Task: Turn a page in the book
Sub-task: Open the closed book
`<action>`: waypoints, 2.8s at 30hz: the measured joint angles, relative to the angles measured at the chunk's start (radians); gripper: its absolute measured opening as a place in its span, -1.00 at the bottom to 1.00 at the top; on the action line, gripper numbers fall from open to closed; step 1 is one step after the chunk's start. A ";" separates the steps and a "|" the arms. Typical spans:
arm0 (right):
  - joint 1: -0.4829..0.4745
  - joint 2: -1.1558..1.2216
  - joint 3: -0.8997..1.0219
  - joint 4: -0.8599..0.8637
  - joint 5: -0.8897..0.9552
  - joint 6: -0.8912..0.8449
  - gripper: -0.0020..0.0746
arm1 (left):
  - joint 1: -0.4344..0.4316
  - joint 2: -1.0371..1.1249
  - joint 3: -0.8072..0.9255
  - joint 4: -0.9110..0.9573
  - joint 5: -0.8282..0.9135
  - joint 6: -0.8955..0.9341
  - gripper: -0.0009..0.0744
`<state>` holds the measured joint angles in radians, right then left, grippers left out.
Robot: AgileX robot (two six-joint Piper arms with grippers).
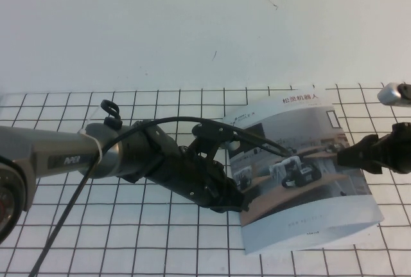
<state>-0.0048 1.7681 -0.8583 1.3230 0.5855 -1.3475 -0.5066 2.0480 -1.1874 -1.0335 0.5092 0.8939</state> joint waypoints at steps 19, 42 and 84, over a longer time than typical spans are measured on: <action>0.012 -0.051 0.000 0.125 0.261 -0.095 0.05 | 0.000 0.000 -0.002 0.008 0.000 0.000 -0.98; 0.031 -0.050 0.000 0.142 0.339 -0.125 0.05 | -0.004 -0.104 0.003 0.139 -0.027 0.011 -0.98; 0.092 -0.050 0.000 0.278 0.534 -0.138 0.05 | -0.511 -0.199 0.139 0.781 -0.537 -0.390 -0.98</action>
<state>0.0874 1.7185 -0.8583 1.6009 1.1192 -1.4859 -1.0172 1.8490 -1.0489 -0.2524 -0.0276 0.5043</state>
